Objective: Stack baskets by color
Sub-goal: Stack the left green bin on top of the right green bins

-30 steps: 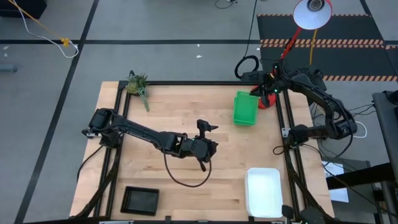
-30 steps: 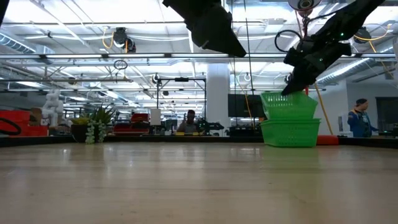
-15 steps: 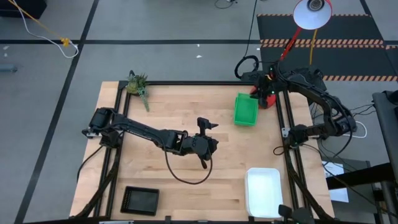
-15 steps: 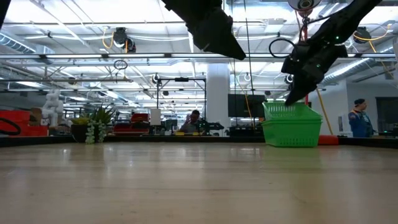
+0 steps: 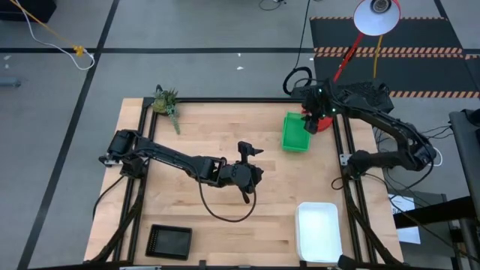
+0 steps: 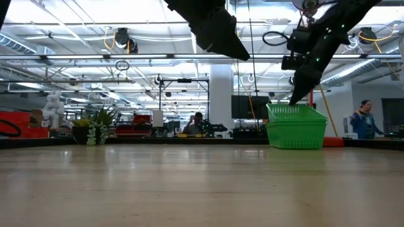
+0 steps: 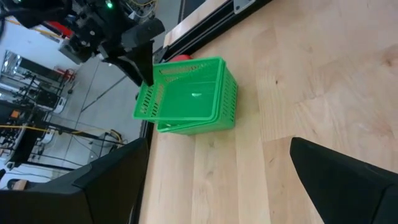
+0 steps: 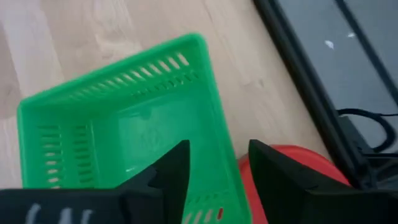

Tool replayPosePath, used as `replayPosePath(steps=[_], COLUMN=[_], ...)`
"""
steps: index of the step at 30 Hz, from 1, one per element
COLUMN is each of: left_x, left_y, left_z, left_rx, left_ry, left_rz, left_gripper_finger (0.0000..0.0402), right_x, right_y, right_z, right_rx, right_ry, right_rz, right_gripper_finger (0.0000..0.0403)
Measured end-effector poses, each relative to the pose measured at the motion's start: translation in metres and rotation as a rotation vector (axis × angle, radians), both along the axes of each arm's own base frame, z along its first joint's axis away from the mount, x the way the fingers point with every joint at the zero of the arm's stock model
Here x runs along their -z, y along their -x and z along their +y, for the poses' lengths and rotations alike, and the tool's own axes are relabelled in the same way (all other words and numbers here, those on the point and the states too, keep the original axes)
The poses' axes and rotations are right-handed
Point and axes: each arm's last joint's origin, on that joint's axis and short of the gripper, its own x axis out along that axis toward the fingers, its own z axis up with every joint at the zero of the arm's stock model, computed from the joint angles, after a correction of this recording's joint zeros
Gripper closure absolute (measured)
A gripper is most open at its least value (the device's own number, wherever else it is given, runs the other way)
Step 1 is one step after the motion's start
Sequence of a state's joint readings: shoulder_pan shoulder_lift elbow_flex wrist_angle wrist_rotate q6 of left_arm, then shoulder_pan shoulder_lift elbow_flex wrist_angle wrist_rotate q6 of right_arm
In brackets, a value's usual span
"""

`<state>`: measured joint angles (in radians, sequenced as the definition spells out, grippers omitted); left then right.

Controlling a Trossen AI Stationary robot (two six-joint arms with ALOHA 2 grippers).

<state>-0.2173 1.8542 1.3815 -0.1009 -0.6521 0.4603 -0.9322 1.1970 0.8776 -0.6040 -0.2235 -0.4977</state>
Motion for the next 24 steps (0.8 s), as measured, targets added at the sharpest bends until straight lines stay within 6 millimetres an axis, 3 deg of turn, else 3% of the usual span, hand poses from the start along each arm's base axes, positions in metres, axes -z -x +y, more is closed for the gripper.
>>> replayPosePath(steps=[4, 7, 15, 24], left_x=[0.000, 0.000, -0.001, -0.002], left_y=[0.000, 0.000, 0.000, 0.001], left_z=[0.000, 0.000, -0.005, -0.010], left_rx=[0.000, 0.000, 0.000, 0.003], left_ry=[0.000, 0.001, 0.028, 0.046], left_rz=[0.000, -0.003, -0.030, -0.045], left_gripper_finger=[0.0009, 0.0009, 0.0009, 0.0009], right_x=[-0.011, -0.017, -0.005, 0.028], right_y=[-0.004, -0.005, -0.007, -0.007], right_z=[0.010, 0.014, 0.010, 0.009], right_rx=[0.053, 0.054, 0.028, 0.047], right_ry=[0.084, 0.135, 0.103, 0.145], right_rz=[0.014, -0.002, 0.015, -0.026], right_gripper_finger=[0.0221, 0.0233, 0.0390, 0.0372])
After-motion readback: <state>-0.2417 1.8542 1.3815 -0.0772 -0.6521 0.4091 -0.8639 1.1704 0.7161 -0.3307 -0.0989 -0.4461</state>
